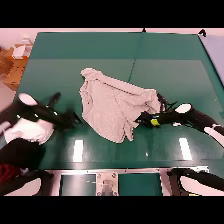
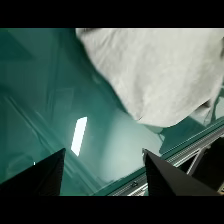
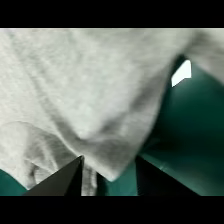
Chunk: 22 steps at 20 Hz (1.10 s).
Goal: Fold the shirts.
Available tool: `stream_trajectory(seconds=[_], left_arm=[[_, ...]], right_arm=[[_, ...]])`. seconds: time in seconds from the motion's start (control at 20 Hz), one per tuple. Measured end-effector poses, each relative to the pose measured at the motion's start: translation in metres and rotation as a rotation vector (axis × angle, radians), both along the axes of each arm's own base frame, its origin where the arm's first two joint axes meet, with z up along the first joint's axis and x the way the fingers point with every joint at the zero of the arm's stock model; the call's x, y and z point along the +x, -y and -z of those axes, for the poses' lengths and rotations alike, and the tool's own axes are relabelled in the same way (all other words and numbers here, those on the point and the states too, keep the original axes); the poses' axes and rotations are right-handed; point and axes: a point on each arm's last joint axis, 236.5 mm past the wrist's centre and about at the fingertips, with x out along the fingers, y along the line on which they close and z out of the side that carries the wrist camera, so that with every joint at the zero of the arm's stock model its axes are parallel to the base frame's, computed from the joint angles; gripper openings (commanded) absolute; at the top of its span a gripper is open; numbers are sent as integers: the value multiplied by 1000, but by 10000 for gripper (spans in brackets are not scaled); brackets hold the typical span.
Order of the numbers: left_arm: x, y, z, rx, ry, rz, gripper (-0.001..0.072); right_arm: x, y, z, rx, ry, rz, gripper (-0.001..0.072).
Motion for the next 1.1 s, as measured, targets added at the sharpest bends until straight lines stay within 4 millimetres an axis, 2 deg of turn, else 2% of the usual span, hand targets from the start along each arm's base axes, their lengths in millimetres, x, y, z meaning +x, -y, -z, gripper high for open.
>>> stream_trajectory(seconds=[0.05,0.15,0.25,0.35,0.45,0.55,0.6,0.65,0.75,0.8,0.85,0.9,0.95,1.05,1.1], left_arm=[[-9,11,8,-2,-3,-3,539],[-17,29,21,3,17,-17,540],[-14,43,28,9,59,-45,539],[-9,53,30,9,98,-76,539],[-2,59,31,10,132,-109,539],[5,61,32,16,157,-135,539],[7,62,32,18,165,-144,539],[9,62,32,21,175,-152,539],[12,61,33,25,186,-164,539],[14,61,33,26,189,-168,539],[15,61,33,28,195,-171,539],[16,61,33,29,198,-174,539],[17,60,33,31,202,-177,539],[18,62,33,36,212,-177,539],[18,64,34,39,223,-173,539]], right_arm=[[-1,-2,4,-3,-3,-6,8],[0,-6,4,-1,3,-26,13],[2,-11,-9,18,17,-77,13],[15,-20,-52,78,77,-126,13],[48,-12,-111,103,216,-121,13],[88,12,-168,92,367,-68,13],[115,35,-194,67,453,-3,14],[138,57,-212,45,514,58,13],[184,103,-226,2,587,181,13],[206,124,-224,-7,599,238,14],[226,141,-214,-15,597,282,92],[246,155,-199,-20,587,321,476],[261,167,-184,-22,573,348,623],[282,187,-155,-14,535,381,622],[285,191,-147,-1,515,378,622]])
